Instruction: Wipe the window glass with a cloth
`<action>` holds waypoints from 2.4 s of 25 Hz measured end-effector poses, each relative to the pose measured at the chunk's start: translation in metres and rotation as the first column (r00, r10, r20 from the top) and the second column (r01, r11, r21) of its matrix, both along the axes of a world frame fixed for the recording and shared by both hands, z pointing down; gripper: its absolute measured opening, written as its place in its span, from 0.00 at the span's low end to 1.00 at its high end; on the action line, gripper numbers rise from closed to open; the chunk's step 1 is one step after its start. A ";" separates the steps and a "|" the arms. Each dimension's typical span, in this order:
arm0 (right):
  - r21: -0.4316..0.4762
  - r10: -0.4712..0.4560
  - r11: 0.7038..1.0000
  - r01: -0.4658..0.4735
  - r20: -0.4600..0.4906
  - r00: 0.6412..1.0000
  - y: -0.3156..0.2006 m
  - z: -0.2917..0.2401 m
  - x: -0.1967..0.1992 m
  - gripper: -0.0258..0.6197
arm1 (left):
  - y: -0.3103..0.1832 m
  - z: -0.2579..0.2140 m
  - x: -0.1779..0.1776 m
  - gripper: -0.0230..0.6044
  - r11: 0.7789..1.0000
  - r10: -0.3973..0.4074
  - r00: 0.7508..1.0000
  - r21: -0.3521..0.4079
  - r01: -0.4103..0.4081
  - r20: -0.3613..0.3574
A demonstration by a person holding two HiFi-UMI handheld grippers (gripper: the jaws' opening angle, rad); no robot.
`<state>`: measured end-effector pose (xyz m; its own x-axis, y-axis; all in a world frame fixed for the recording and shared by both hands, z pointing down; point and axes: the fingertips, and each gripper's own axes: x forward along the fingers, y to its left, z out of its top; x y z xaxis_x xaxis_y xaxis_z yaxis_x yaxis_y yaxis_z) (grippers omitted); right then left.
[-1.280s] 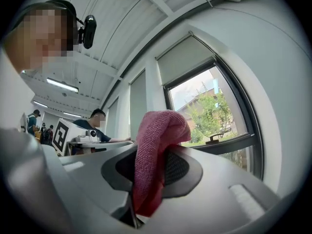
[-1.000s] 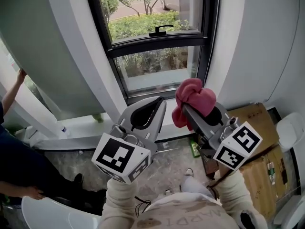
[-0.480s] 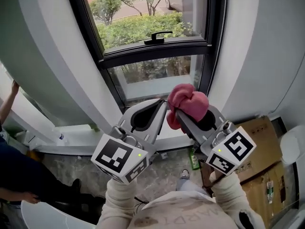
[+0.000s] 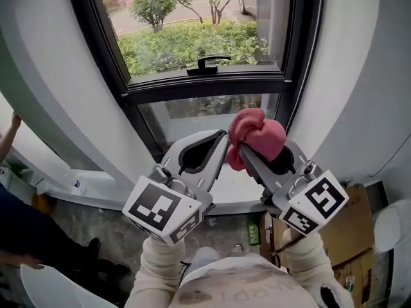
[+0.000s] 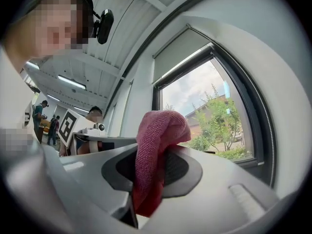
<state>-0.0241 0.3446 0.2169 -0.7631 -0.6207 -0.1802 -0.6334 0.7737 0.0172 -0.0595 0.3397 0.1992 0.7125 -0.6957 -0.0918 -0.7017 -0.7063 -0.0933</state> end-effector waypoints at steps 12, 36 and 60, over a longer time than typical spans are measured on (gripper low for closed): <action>-0.081 0.040 0.996 -0.039 0.012 0.999 -0.088 0.039 0.015 0.21 | -0.091 0.036 0.016 0.04 0.996 0.045 0.999 -0.073 -0.044 0.008; -0.041 0.174 0.984 -0.175 -0.009 0.985 -0.284 0.014 -0.075 0.21 | -0.283 0.006 -0.077 0.04 0.987 0.160 0.987 -0.014 -0.160 -0.015; 0.165 0.254 0.957 -0.238 -0.086 0.963 -0.461 -0.149 -0.099 0.21 | -0.389 -0.012 -0.099 0.04 0.998 0.066 0.996 0.001 -0.066 -0.056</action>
